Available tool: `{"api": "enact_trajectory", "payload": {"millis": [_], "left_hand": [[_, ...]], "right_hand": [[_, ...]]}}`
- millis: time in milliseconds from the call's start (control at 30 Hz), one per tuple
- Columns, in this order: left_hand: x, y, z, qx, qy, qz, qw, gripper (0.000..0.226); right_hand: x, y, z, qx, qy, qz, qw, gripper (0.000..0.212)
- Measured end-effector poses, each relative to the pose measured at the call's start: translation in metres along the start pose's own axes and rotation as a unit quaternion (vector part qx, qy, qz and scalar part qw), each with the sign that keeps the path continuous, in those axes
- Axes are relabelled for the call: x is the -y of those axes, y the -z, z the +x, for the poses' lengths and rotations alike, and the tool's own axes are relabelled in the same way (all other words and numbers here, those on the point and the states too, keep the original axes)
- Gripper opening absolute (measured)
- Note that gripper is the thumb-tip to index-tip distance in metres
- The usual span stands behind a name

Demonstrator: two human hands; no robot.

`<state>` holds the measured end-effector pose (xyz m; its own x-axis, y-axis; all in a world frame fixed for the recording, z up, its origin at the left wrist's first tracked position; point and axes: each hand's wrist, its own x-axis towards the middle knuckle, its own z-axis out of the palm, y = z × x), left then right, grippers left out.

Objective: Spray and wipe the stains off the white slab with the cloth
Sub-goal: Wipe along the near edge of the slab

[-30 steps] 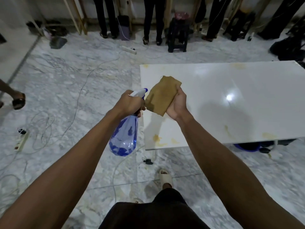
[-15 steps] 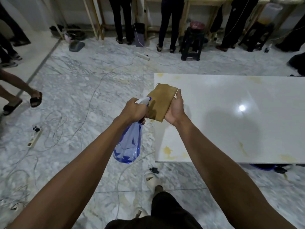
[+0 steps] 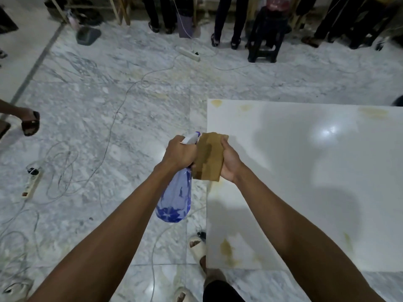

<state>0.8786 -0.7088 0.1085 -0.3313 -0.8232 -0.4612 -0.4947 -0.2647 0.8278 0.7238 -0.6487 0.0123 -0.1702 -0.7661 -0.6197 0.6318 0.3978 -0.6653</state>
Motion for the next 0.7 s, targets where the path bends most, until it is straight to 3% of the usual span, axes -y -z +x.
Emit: {"api": "enact_trajectory", "payload": {"millis": [133, 233, 333, 400, 467, 567, 700], "left_hand": [[-0.024, 0.006, 0.06, 0.005, -0.005, -0.006, 1.0, 0.02], [-0.034, 0.016, 0.105, -0.001, -0.019, -0.018, 1.0, 0.018], [-0.034, 0.025, 0.124, -0.016, -0.029, -0.012, 0.999, 0.016], [-0.024, 0.027, 0.143, -0.024, -0.024, 0.0, 0.999, 0.019], [-0.012, 0.029, 0.153, -0.022, -0.021, 0.011, 0.999, 0.018], [-0.006, 0.034, 0.158, -0.025, -0.025, 0.008, 0.999, 0.016], [0.0, 0.04, 0.16, -0.032, -0.023, -0.004, 0.999, 0.018]], "right_hand": [[0.057, 0.013, 0.058, -0.071, -0.001, -0.166, 0.984, 0.054], [0.126, 0.01, 0.121, -0.137, 0.143, -0.307, 0.931, 0.051], [0.181, 0.014, 0.186, -0.12, 0.246, -0.543, 0.794, 0.059], [0.196, 0.022, 0.235, -0.135, 0.234, -0.681, 0.68, 0.055], [0.177, 0.036, 0.273, -0.14, 0.186, -0.759, 0.607, 0.054], [0.14, 0.043, 0.287, -0.125, 0.132, -0.805, 0.564, 0.062], [0.142, 0.028, 0.277, -0.173, 0.183, -0.781, 0.572, 0.061]]}}
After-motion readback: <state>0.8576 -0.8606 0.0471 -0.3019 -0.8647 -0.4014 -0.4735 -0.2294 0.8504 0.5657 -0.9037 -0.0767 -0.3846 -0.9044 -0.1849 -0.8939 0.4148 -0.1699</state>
